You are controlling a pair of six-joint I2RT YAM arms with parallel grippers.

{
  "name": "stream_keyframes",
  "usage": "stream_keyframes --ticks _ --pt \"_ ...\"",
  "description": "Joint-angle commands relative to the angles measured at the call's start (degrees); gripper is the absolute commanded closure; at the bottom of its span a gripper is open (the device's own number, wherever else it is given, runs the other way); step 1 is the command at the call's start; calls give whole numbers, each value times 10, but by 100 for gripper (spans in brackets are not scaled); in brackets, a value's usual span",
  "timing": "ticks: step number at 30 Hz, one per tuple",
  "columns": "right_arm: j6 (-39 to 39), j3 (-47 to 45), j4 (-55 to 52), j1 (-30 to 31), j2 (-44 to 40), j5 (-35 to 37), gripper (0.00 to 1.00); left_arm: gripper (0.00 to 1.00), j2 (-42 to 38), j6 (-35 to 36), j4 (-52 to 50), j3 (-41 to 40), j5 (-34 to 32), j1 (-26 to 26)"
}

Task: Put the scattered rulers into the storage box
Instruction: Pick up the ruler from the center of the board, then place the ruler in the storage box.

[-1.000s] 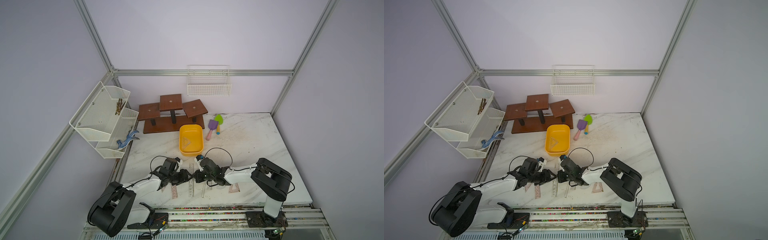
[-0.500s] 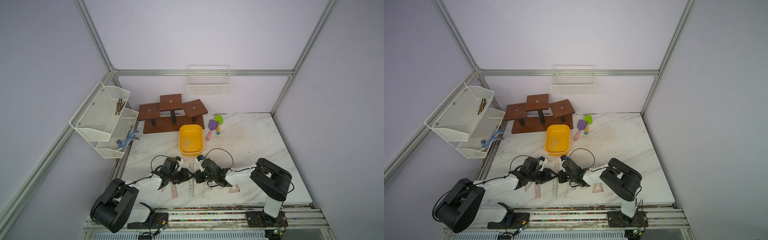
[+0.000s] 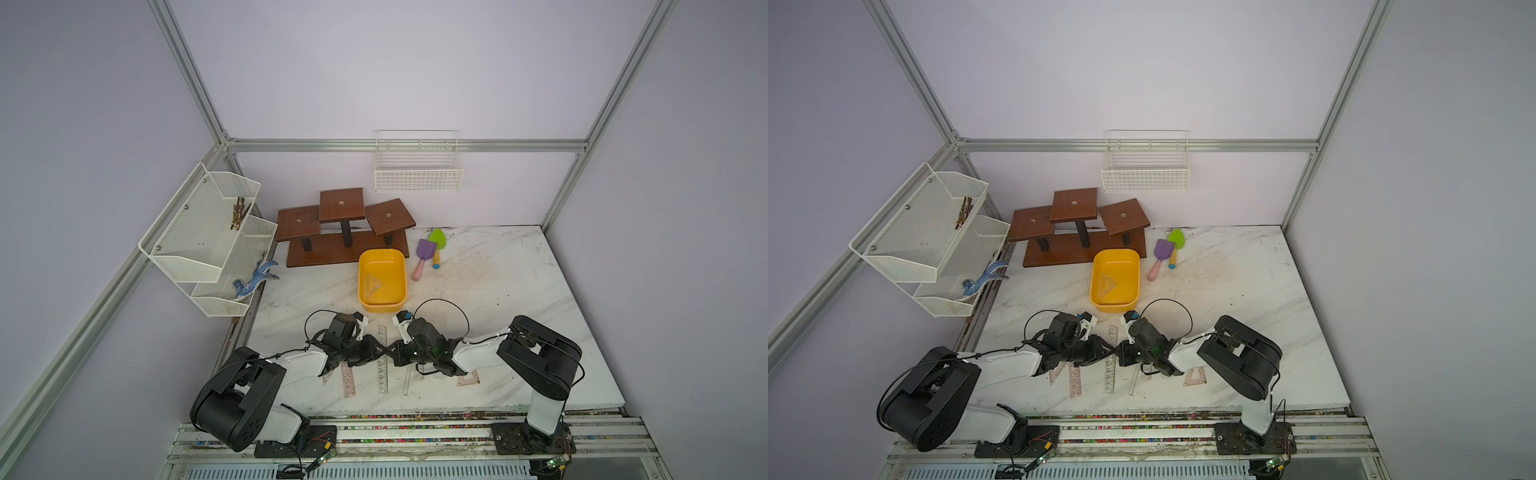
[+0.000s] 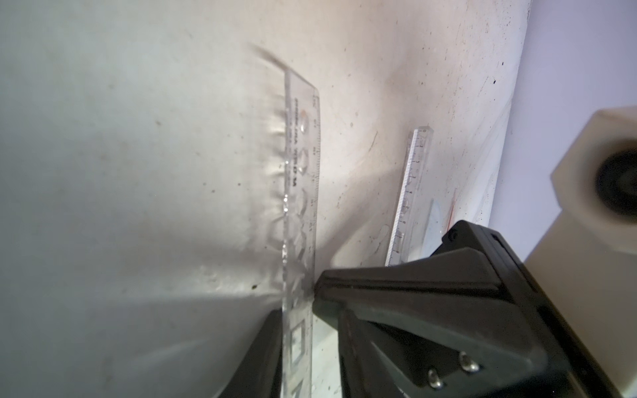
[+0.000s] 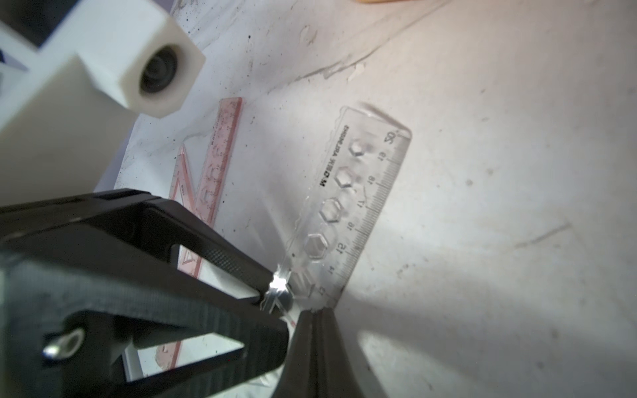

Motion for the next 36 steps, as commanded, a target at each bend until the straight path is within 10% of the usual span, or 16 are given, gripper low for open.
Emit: stream_keyframes --ticks 1,8,19,24,36 --pt "6 -26 -46 -5 31 3 100 75 28 1 -63 -12 -37 -2" --pt "-4 -25 -51 -18 -5 -17 100 100 19 5 -77 -2 -33 -3" --pt "4 20 -127 -132 -213 -154 81 100 -71 40 -149 157 81 51" --pt "36 57 -89 -193 -206 -271 75 100 34 54 -138 273 154 103" --pt "41 67 -21 -256 -157 -307 73 100 349 101 -188 611 131 120"
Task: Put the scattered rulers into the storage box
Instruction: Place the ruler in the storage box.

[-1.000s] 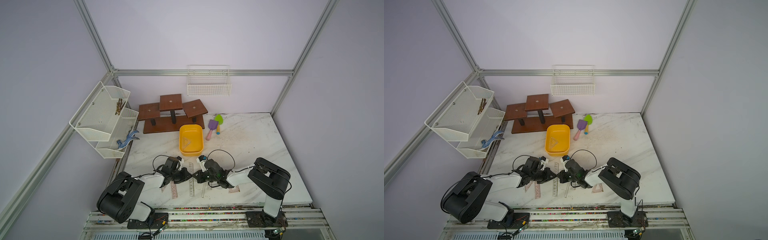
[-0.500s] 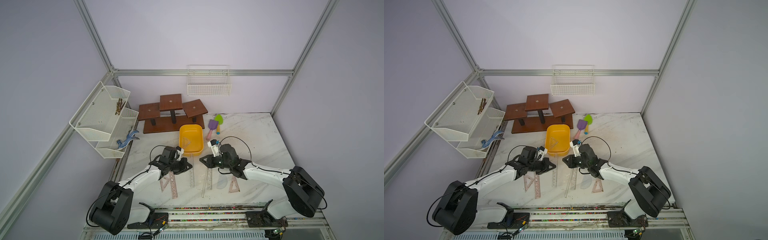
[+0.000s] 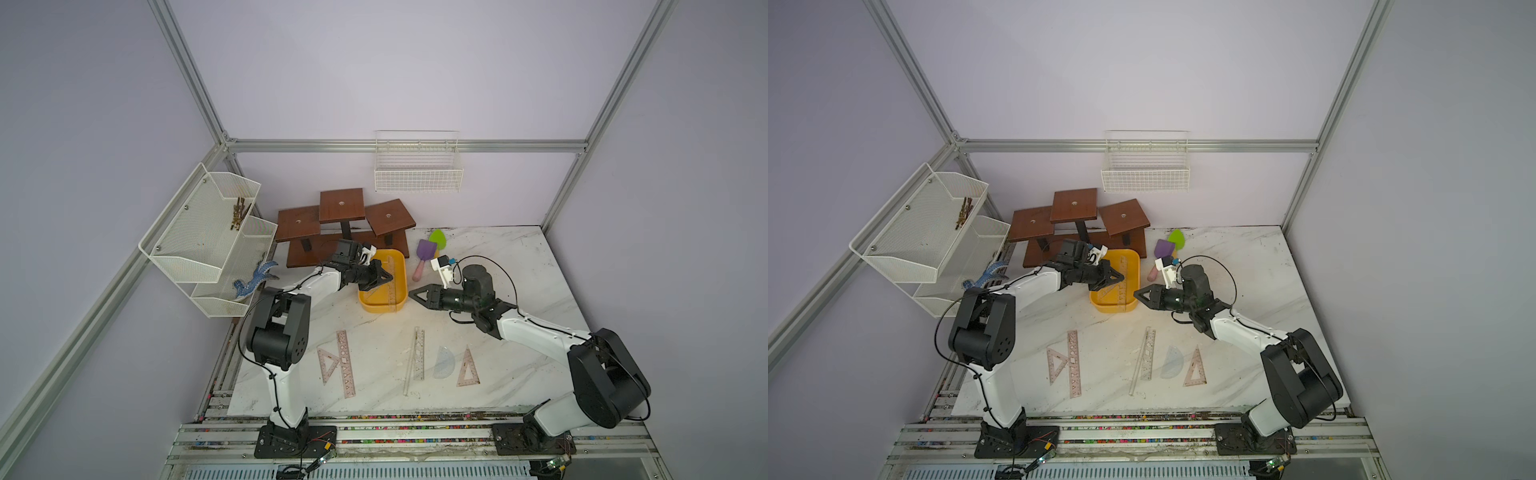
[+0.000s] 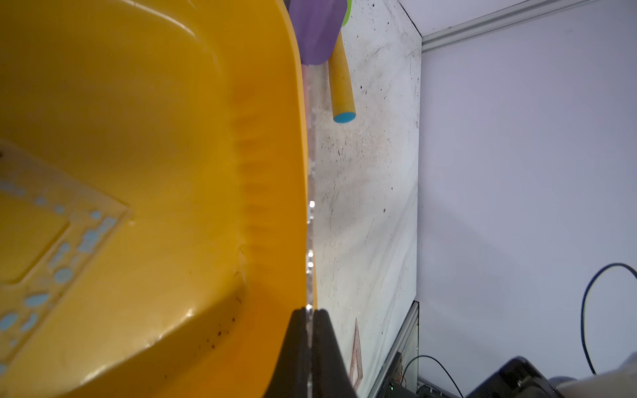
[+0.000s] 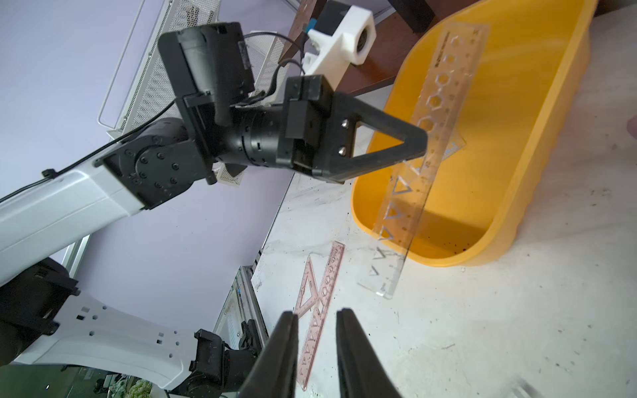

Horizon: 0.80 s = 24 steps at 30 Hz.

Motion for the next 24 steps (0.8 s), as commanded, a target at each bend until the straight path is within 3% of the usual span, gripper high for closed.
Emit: stream_keyframes --ticks 1,8,14,24 --pt "17 -1 51 -11 28 -37 73 100 40 14 5 61 5 3" --pt "12 5 48 -28 43 -45 73 100 100 7 16 91 1 2" --pt "24 9 69 -32 62 -58 74 100 96 14 30 64 -16 5" --pt "40 15 84 -31 70 -75 74 100 81 -36 92 48 10 27"
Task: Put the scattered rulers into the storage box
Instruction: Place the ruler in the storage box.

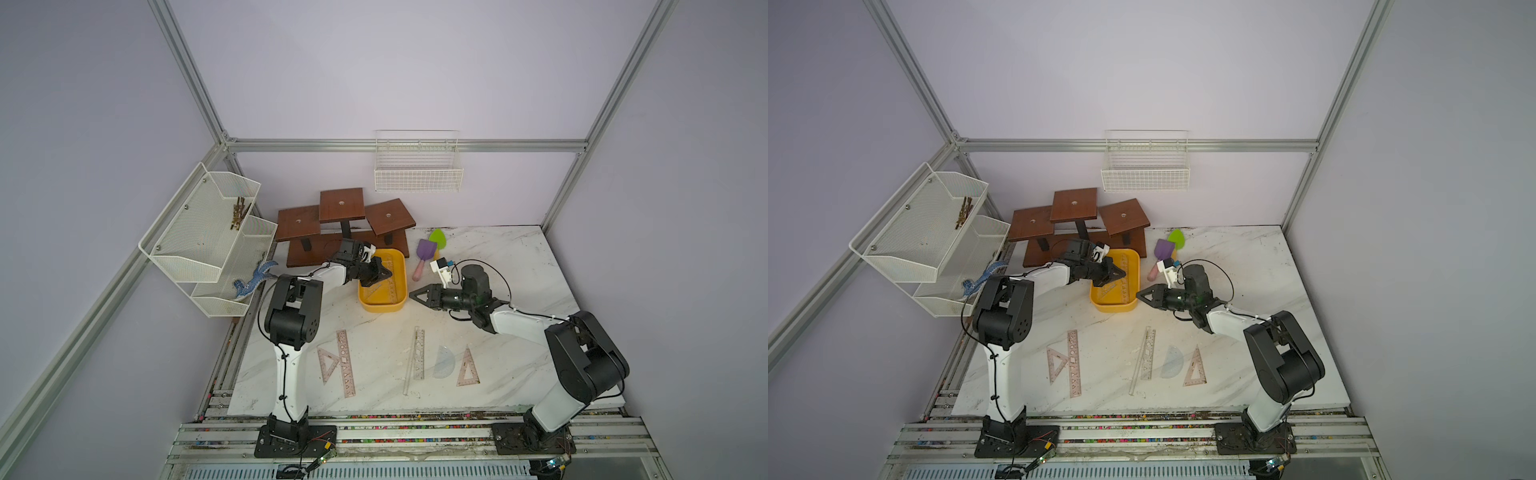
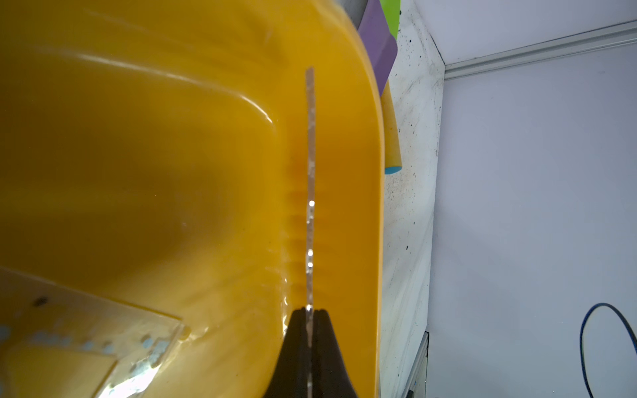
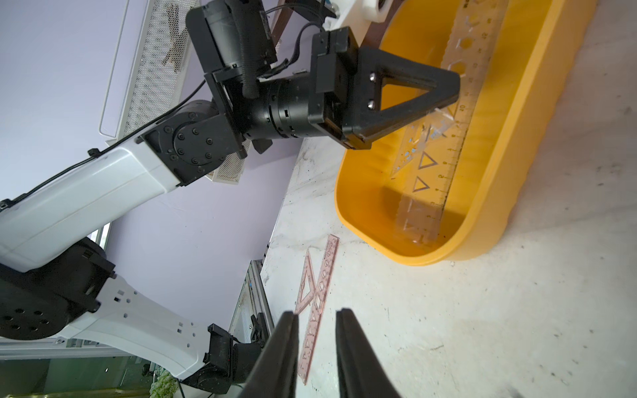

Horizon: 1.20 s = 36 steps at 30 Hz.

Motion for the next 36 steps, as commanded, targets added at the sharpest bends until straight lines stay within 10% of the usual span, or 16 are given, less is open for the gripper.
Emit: stream_keyframes --ticks 1,36 --pt "6 13 25 -2 -4 -11 74 100 -20 -18 44 -7 12 9" --pt "-6 14 18 -7 -3 -10 75 79 21 35 -1 -26 -43 -21"
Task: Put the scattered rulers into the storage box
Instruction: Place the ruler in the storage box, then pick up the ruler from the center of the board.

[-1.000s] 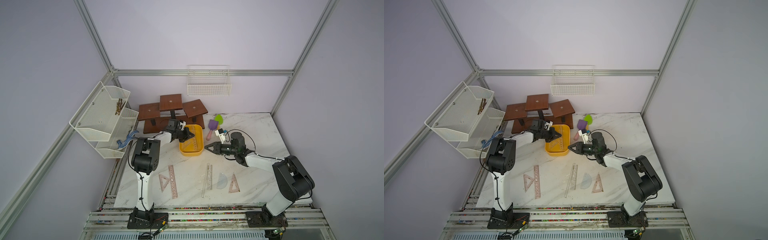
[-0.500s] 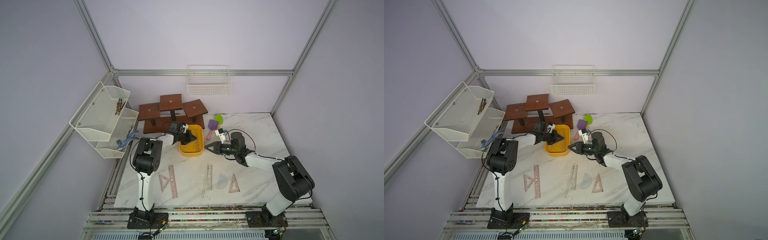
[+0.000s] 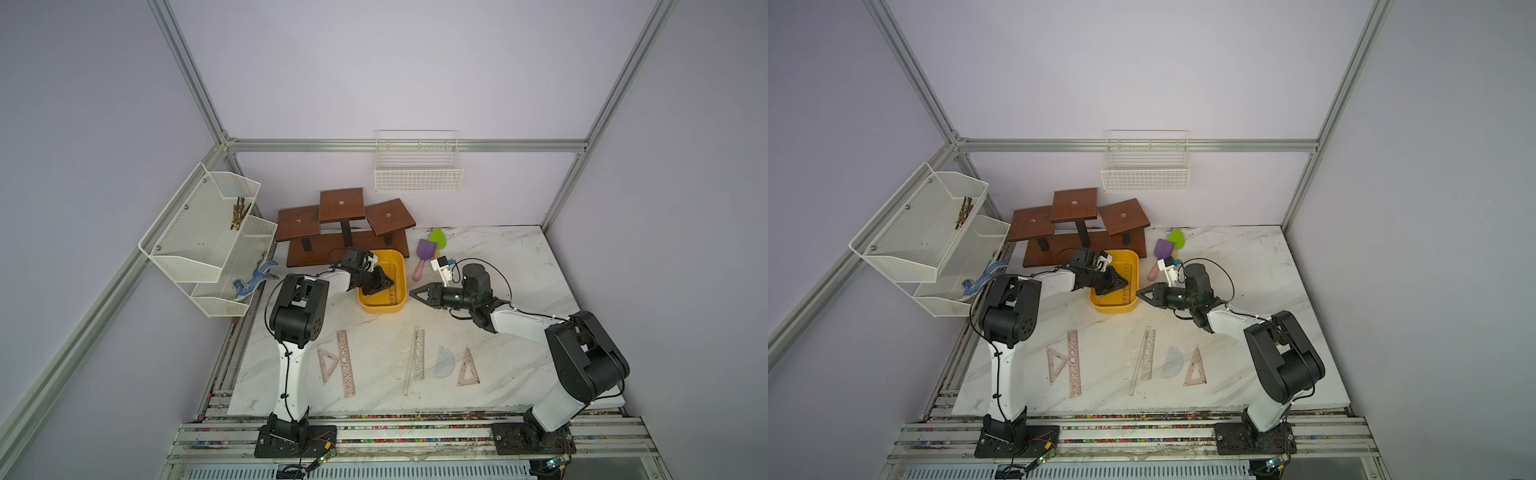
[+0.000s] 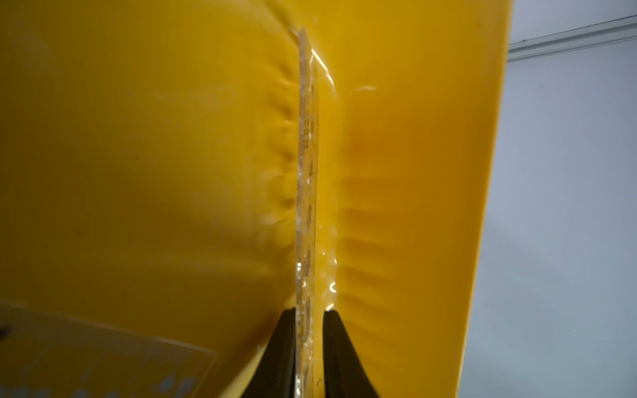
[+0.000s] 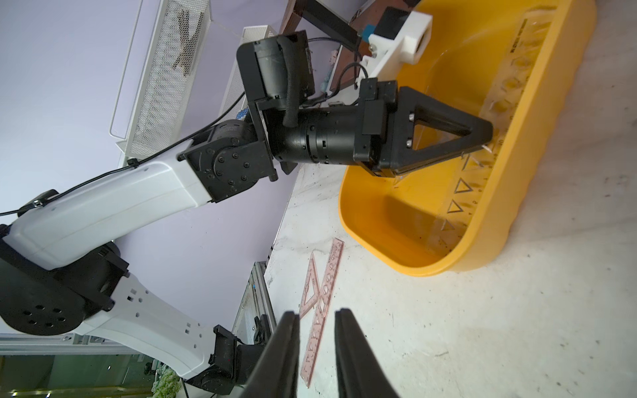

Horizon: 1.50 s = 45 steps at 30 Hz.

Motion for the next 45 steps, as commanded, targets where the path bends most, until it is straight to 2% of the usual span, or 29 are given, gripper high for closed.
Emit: stream_keyframes --ticks 1,4,7,8,11,14,18,24,28,33,45 --pt "-12 14 5 -4 -5 -5 74 77 -4 25 -15 7 -15 -2" --pt "-22 19 -11 -4 -7 0 73 66 -23 33 -29 4 -29 -4" --pt "-37 23 -37 -4 -9 7 69 43 -49 43 -45 3 -44 -7" --pt "-45 23 -49 -4 -11 13 68 39 -59 48 -50 4 -48 -9" --pt "-68 23 -104 -4 -21 36 68 36 -102 60 -62 0 -68 -16" --pt "-89 3 -163 4 -55 82 66 36 -161 75 -80 -19 -89 -25" --pt "-104 -59 -229 51 -120 182 66 35 -265 92 -87 -109 -119 -50" --pt "-53 -158 -199 141 -142 269 69 37 -380 99 -89 -274 -110 -109" --pt "-28 -184 -158 181 -119 280 70 37 -416 88 -77 -346 -106 -136" --pt "-20 -190 -129 202 -88 291 71 37 -459 69 -47 -412 -112 -143" --pt "-35 -148 -138 203 -28 298 71 37 -463 63 -43 -440 -110 -142"
